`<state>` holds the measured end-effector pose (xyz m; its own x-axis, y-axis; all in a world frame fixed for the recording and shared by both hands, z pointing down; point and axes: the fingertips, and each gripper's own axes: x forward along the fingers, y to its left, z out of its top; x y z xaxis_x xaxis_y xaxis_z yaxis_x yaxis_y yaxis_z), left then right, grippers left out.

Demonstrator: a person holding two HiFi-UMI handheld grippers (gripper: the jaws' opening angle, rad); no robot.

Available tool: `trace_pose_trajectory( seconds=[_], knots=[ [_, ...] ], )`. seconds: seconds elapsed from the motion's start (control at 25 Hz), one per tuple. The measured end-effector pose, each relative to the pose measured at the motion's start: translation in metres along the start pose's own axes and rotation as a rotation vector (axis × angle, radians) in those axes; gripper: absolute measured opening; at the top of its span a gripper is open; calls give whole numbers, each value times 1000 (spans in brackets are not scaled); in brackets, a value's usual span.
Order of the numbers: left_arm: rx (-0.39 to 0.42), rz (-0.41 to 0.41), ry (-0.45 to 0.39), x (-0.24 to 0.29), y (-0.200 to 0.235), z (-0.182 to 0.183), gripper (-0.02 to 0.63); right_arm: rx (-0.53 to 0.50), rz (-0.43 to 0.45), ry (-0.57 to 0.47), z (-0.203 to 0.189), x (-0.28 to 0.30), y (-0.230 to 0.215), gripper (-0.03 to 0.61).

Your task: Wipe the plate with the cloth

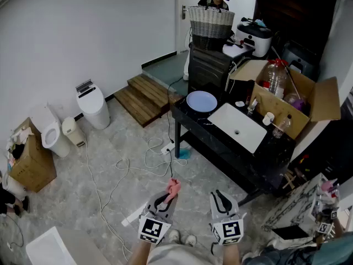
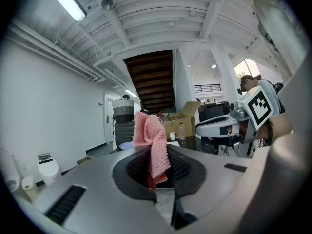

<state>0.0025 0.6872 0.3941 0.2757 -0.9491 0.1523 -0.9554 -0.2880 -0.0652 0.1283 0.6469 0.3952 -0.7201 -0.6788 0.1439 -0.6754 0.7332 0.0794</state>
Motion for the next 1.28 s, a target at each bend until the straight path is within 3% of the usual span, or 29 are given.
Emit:
trace_pose_trajectory(
  seconds=[0.64, 1.0, 1.28],
  knots=[
    [5, -49, -4, 19, 22, -3, 34, 39, -58, -28, 8, 24, 4, 74],
    [16, -22, 12, 64, 37, -3, 34, 47, -40, -10, 1, 61, -29, 74],
    [16, 23, 25, 121, 52, 2, 34, 30, 8, -20, 6, 106, -80, 74]
  ],
)
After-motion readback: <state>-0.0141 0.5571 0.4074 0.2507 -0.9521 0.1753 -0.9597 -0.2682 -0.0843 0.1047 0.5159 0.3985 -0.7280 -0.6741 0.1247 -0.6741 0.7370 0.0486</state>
